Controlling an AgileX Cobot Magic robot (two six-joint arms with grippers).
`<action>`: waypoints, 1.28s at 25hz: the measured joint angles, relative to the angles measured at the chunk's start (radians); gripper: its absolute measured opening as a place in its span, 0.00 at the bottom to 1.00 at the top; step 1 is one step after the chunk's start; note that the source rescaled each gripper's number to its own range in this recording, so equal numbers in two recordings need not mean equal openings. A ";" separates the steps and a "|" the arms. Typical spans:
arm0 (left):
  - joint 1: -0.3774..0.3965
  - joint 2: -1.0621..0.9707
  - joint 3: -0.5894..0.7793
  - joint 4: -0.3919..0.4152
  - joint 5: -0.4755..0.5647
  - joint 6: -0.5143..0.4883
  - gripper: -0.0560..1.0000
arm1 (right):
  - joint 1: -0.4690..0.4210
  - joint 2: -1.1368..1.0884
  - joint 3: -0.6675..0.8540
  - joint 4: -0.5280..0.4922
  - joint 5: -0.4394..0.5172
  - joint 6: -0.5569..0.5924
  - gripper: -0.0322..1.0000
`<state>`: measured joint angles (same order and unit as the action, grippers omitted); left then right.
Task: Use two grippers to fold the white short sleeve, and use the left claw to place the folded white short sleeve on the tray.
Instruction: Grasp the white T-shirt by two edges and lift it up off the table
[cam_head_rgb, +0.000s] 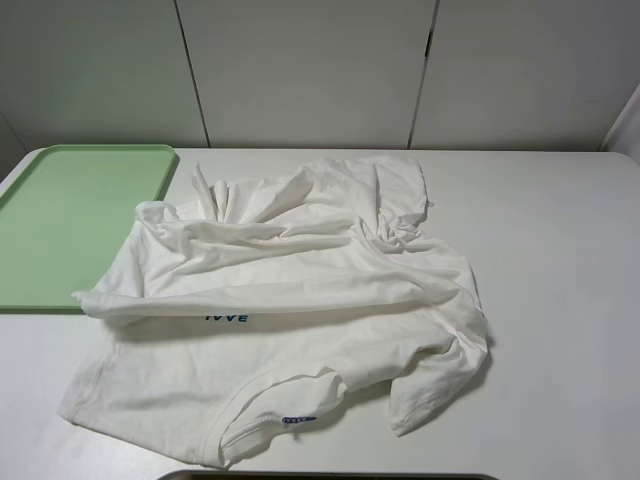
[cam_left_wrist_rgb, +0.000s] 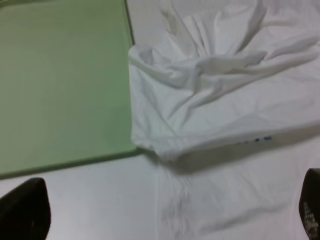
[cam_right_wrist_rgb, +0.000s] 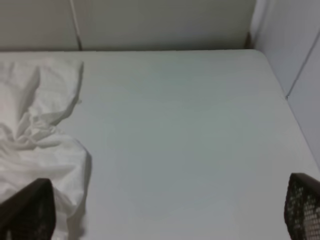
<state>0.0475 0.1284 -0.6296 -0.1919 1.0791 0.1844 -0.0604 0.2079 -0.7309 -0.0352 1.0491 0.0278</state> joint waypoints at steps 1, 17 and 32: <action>0.000 0.037 -0.026 0.001 0.000 -0.001 1.00 | 0.000 0.034 -0.029 0.008 0.002 -0.028 1.00; -0.278 0.718 -0.409 0.116 0.002 0.165 0.98 | 0.385 0.583 -0.226 0.114 -0.007 -0.305 1.00; -0.585 1.120 -0.409 0.425 -0.053 0.334 0.96 | 0.720 1.157 -0.229 -0.012 -0.241 -0.483 1.00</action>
<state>-0.5373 1.2481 -1.0387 0.2328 1.0261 0.5186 0.6599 1.3653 -0.9602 -0.0475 0.8085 -0.4553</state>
